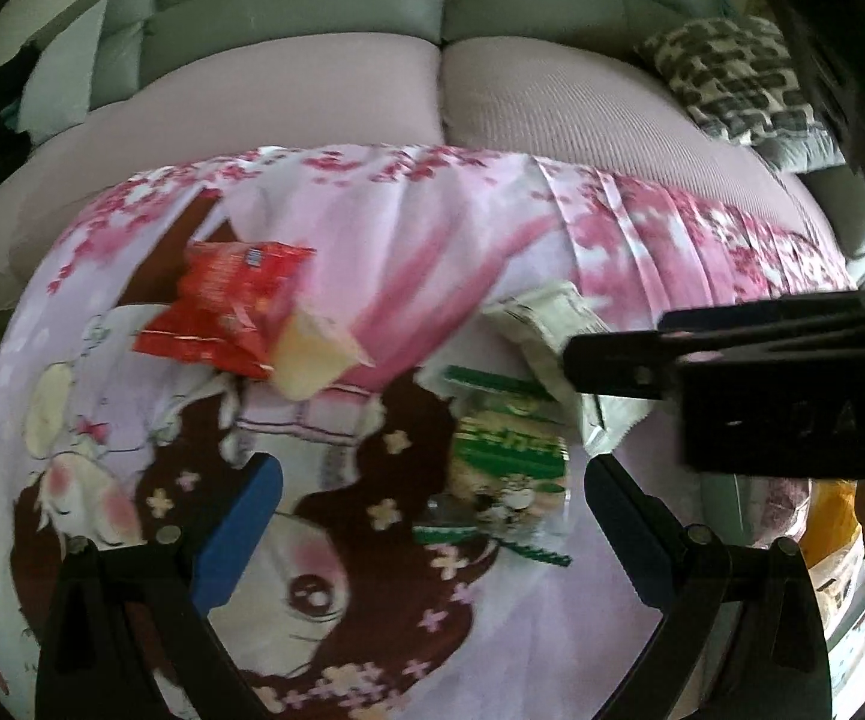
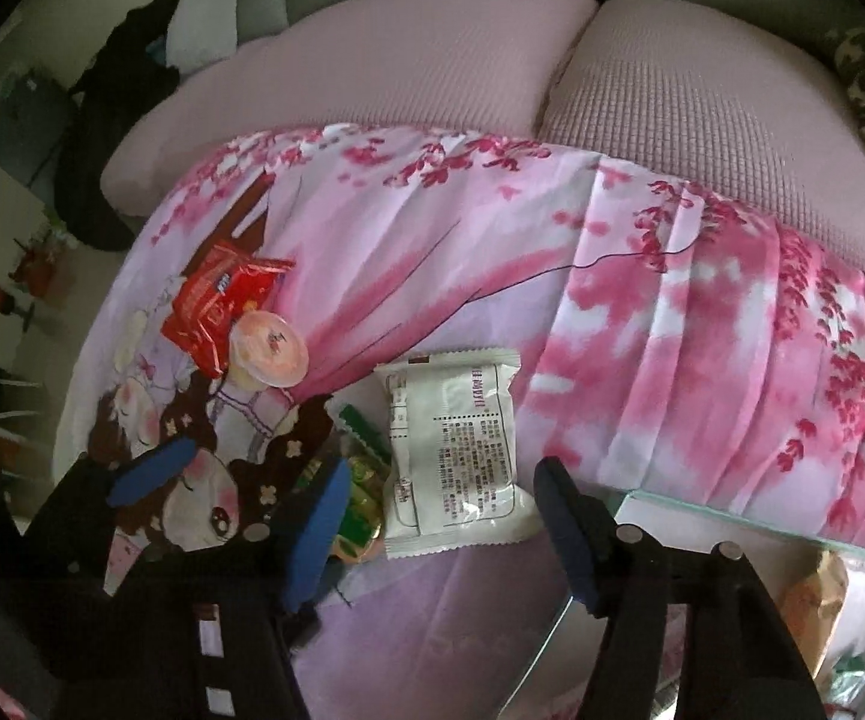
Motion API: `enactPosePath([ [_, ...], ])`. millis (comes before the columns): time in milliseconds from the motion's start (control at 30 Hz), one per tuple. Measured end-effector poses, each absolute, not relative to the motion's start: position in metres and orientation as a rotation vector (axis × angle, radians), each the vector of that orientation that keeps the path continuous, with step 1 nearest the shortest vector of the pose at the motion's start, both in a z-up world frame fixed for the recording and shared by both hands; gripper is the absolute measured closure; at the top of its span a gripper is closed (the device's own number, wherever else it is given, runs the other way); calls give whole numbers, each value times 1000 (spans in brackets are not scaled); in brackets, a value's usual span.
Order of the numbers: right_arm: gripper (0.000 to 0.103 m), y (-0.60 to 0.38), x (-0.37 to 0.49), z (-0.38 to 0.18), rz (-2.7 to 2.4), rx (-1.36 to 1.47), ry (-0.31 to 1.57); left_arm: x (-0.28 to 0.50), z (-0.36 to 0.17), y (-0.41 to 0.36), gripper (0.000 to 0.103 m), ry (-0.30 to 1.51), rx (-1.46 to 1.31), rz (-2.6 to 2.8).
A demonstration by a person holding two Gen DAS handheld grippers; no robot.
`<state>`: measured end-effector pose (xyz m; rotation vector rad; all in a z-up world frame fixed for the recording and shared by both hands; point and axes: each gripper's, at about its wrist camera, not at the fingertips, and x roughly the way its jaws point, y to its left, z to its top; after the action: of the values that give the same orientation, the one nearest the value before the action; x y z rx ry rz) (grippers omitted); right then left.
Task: Organize snacks
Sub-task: 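Grasp the white biscuit pack with the right gripper while the left gripper grasps the green biscuit pack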
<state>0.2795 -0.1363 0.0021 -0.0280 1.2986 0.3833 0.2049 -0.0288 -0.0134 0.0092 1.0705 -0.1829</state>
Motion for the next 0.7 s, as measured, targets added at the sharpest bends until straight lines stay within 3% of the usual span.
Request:
enactPosePath([
  [133, 39, -135, 284, -8, 382, -47, 1316, 208, -24, -40, 5, 1088, 25, -192],
  [333, 39, -134, 288, -23, 370, -55, 1333, 214, -37, -48, 24, 1117, 34, -212],
  [500, 43, -134, 292, -28, 364, -34, 1334, 214, -40, -51, 33, 1105, 44, -215],
  [567, 44, -135, 292, -28, 356, -33, 1335, 214, -39, -48, 46, 1100, 37, -218],
  [700, 45, -131, 290, -27, 347, -33, 1331, 215, -36, -39, 49, 1097, -2, -222],
])
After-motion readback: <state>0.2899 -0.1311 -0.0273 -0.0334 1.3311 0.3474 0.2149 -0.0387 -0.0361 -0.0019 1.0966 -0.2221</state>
